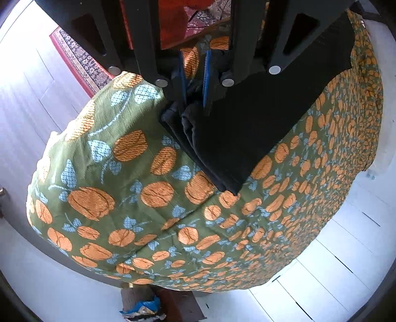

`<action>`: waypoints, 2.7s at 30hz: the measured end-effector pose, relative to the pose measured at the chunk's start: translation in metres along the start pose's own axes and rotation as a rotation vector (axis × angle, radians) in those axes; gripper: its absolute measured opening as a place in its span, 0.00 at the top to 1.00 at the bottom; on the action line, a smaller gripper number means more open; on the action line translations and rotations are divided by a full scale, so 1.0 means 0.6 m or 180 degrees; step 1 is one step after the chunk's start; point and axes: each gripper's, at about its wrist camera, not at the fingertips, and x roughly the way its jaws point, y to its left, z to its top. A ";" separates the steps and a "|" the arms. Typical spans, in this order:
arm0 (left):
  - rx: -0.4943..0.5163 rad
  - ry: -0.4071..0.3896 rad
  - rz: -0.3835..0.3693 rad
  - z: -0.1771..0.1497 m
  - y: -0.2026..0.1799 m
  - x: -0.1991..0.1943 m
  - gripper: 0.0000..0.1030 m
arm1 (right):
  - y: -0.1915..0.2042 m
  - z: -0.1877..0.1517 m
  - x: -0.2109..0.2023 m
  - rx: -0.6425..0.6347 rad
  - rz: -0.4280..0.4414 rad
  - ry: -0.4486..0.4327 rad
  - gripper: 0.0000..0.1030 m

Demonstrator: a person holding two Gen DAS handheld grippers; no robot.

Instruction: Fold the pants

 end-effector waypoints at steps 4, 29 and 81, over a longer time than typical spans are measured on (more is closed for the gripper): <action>-0.0173 0.0017 0.0009 -0.035 0.010 -0.046 0.46 | -0.009 -0.010 -0.056 0.0171 -0.0083 -0.0417 0.20; 0.0123 -0.0961 0.1104 0.071 0.077 -0.092 0.34 | 0.268 -0.174 0.077 -0.1607 0.0243 0.0376 0.18; 0.0238 -0.1029 0.0973 0.075 0.055 -0.059 0.17 | -0.086 0.054 0.024 0.0676 0.1048 0.0204 0.18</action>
